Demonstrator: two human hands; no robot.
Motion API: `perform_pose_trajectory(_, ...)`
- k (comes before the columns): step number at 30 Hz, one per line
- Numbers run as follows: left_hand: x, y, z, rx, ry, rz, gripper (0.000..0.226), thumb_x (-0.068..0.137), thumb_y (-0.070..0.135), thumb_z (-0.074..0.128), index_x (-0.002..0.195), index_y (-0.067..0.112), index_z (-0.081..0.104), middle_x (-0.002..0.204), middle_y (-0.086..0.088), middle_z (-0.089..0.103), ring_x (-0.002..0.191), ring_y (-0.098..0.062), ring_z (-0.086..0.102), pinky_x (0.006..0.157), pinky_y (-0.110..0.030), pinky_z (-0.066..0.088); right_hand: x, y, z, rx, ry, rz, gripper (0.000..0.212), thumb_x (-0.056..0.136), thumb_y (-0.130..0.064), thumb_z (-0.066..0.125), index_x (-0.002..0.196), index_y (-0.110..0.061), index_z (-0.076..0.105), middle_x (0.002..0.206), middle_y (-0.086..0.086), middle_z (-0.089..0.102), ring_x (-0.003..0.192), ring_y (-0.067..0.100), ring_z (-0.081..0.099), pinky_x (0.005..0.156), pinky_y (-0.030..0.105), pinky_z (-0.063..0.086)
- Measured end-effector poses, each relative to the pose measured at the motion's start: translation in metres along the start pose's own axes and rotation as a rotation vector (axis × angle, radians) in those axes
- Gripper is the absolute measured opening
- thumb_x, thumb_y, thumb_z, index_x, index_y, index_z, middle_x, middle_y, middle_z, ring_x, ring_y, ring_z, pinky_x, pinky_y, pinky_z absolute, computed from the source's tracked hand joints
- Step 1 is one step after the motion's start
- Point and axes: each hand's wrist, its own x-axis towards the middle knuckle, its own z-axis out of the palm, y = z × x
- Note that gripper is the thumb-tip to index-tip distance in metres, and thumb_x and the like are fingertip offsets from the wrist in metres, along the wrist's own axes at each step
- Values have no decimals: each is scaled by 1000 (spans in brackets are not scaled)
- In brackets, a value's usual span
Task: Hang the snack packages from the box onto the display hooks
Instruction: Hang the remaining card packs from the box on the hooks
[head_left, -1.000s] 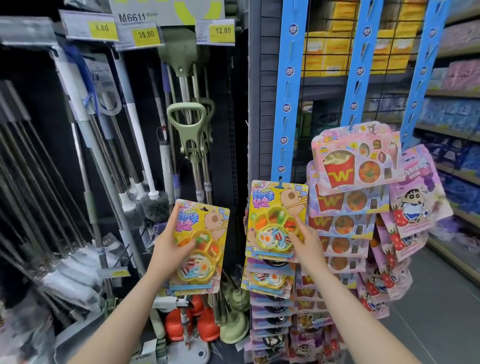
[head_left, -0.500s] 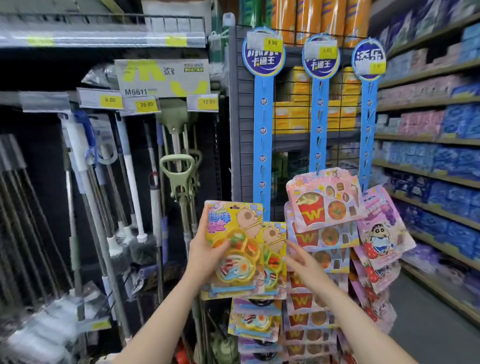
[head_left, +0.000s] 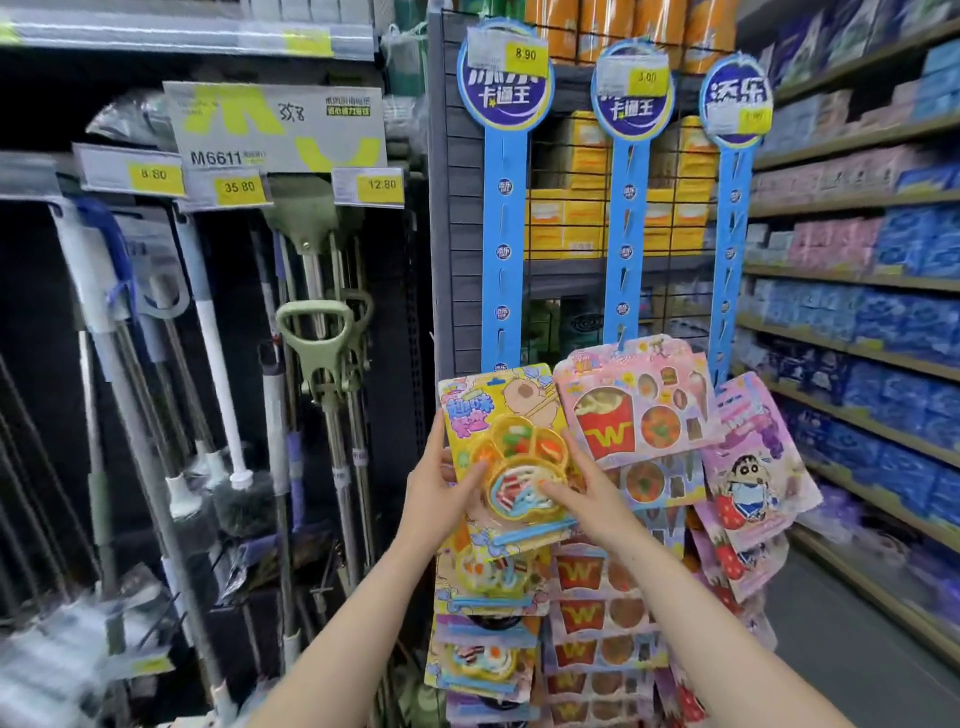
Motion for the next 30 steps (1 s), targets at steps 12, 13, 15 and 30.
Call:
perform_pose_trajectory(12,-3,-25,-6,148,-22,-28,66,82,33,68,141,29,37,78,4,58,66,-4,55,65,-10,46,7,34,-6,-86,-42,60,67,85,-43,55,139,-52,17,147,-8,37,133,15,38,108,48,37)
perform_pose_trajectory(13,-4,-29,-8,151,-17,-35,66,83,32,67,141,31,37,78,0,59,66,-8,55,64,-11,47,6,36,-5,-102,-46,61,68,82,-49,55,137,-55,16,146,-8,39,132,15,39,107,49,37)
perform_pose_trajectory(15,-8,-35,-15,154,-1,-58,63,84,32,65,140,32,36,79,-2,60,66,-10,55,64,-14,47,4,37,-2,-169,-7,70,67,82,-53,52,137,-56,15,147,0,36,133,20,36,109,49,33)
perform_pose_trajectory(30,-37,-51,-46,243,15,-100,50,88,24,61,135,25,44,76,5,57,64,-5,51,62,-12,45,-23,55,2,-445,281,-37,48,93,-32,46,138,-40,33,107,-1,40,95,16,46,73,28,42)
